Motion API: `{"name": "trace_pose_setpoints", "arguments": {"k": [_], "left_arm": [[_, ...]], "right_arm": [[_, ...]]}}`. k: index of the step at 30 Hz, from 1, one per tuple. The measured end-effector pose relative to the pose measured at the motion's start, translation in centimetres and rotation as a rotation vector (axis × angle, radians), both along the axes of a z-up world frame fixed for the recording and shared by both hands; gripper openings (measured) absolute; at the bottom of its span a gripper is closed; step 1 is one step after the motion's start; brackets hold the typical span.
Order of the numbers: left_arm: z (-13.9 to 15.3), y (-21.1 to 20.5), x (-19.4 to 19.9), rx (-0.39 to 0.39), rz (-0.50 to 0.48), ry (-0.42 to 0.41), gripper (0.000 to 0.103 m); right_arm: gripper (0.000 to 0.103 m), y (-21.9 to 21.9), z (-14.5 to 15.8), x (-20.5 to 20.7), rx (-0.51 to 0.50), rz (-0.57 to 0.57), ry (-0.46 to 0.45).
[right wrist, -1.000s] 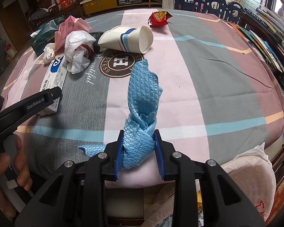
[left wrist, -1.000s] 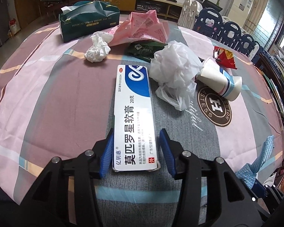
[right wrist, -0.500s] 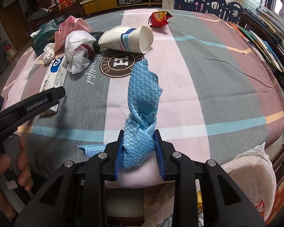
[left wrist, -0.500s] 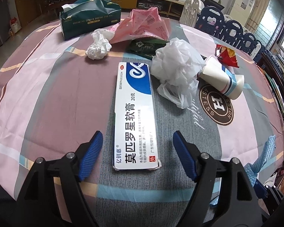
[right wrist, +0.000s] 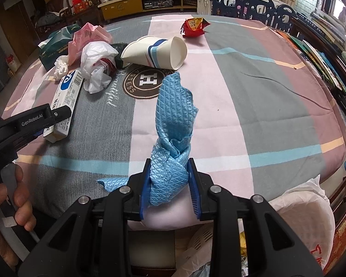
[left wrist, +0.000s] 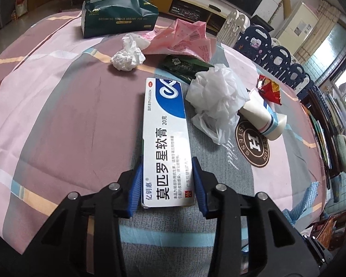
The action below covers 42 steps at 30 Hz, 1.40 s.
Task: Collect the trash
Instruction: 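Grasp the white-and-blue ointment box with the left tool, then drop the blue cloth into the wastebasket with the right tool while the left tool drops the ointment box in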
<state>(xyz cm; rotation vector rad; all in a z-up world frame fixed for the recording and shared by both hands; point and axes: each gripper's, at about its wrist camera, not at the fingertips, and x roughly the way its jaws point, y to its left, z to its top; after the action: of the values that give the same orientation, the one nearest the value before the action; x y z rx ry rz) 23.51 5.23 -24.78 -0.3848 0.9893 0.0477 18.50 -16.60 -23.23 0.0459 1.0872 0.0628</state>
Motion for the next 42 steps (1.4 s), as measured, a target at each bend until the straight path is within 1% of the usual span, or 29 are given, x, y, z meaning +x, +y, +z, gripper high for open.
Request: {"name": "trace_pose_setpoints", "arguments": {"k": [4,10,12,16,20,24,28,30,33,36,40,42], "left_arm": [[0.4,0.3,-0.4,-0.014,0.018,-0.027,0.041],[1.6,-0.5,-1.1,0.058,0.003,-0.08,0.041],[2.0,-0.7,-1.3,0.063,-0.009,-0.098,0.041],[2.7,-1.0,-2.0,-0.002,-0.066,-0.142,0.041],[3.8,-1.4,-3.0,-0.023,-0.097,-0.199,0.041],[4.1,-1.3,-3.6,-0.038,-0.097,-0.211,0.041],[4.5,-1.4,-4.3,-0.05,-0.101,-0.222,0.041],[4.6,-1.5,-4.7,-0.057,-0.105,-0.225,0.041],[4.6,-1.5,-5.1,-0.073,-0.105,-0.219,0.041],[4.8,-2.0,-5.6,-0.069,-0.109,-0.213,0.041],[5.1,-3.7,-6.9,-0.054,-0.155,-0.213,0.041],[5.3,-4.7,-7.8,-0.069,-0.182,-0.209,0.041]], "right_arm": [[0.03,-0.4,0.4,-0.1,0.005,-0.008,-0.008],[0.03,-0.7,0.6,-0.2,0.005,-0.021,-0.013],[0.03,-0.6,0.7,-0.2,0.003,-0.02,-0.012],[0.03,-0.5,1.9,-0.5,0.003,-0.014,-0.038],[0.03,-1.4,3.9,-1.3,0.002,-0.009,-0.086],[0.031,-3.4,5.8,-2.9,-0.004,-0.022,-0.116],[0.03,-6.3,7.2,-5.3,-0.046,-0.04,-0.134],[0.03,-7.9,7.5,-6.6,-0.067,-0.058,-0.131],[0.031,-10.5,6.9,-8.4,-0.099,-0.094,-0.095],[0.031,-12.3,5.1,-9.8,-0.122,-0.124,-0.034],[0.031,-13.3,1.4,-10.9,-0.124,-0.146,0.111],[0.036,-13.6,0.0,-11.3,-0.091,-0.161,0.173]]}}
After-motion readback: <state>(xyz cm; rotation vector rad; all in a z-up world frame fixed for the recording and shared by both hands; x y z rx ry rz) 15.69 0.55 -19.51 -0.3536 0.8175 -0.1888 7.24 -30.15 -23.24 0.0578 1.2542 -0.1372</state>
